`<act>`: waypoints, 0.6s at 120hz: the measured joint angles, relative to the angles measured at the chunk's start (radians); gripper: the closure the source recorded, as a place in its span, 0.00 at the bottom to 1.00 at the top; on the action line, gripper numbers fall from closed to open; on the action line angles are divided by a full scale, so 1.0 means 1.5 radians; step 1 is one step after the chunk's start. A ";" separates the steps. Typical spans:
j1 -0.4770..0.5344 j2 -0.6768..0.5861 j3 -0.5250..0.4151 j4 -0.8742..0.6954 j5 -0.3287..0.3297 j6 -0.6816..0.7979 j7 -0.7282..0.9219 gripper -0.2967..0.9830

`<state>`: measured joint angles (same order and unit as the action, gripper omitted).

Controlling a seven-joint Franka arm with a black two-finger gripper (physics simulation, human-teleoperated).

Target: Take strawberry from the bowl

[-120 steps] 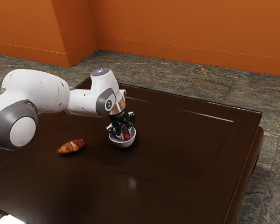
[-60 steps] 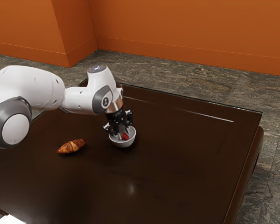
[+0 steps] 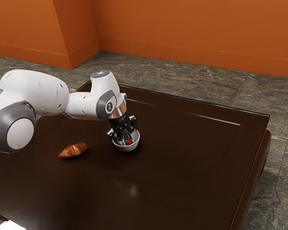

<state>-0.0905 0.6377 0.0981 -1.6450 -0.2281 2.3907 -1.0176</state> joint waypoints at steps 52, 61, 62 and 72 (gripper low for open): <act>-0.006 -0.030 0.000 -0.004 -0.004 -0.007 -0.014 0.82; -0.013 -0.061 0.001 -0.008 -0.001 -0.017 -0.020 0.84; -0.014 -0.065 0.001 -0.009 0.000 -0.019 -0.021 0.84; -0.026 -0.109 0.001 -0.025 0.003 -0.032 -0.027 0.85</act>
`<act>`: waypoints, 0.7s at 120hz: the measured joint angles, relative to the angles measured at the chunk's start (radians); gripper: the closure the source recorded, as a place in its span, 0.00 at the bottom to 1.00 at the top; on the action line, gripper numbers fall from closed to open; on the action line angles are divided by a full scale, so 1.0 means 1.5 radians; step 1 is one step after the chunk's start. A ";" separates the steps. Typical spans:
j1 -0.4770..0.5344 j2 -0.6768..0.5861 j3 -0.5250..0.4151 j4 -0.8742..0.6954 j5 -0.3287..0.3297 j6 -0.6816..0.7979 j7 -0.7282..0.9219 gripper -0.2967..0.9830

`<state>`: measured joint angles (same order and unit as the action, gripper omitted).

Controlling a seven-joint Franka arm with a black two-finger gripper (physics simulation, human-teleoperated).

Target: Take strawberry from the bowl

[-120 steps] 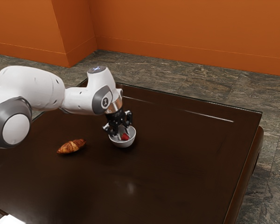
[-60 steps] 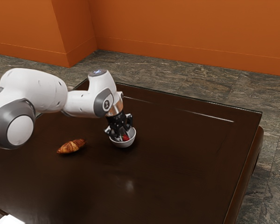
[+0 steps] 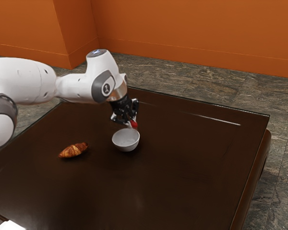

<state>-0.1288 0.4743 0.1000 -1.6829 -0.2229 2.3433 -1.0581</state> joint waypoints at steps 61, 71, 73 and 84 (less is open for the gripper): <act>-0.092 0.163 -0.084 0.195 0.048 -0.021 -0.014 0.57; -0.093 0.162 -0.084 0.194 0.046 -0.019 -0.012 0.46; -0.093 0.158 -0.084 0.192 0.046 -0.020 -0.011 0.45; -0.019 0.018 -0.110 0.189 0.102 -0.111 0.011 0.37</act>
<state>-0.1579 0.5006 -0.0656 -1.3987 -0.0705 2.1767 -1.0420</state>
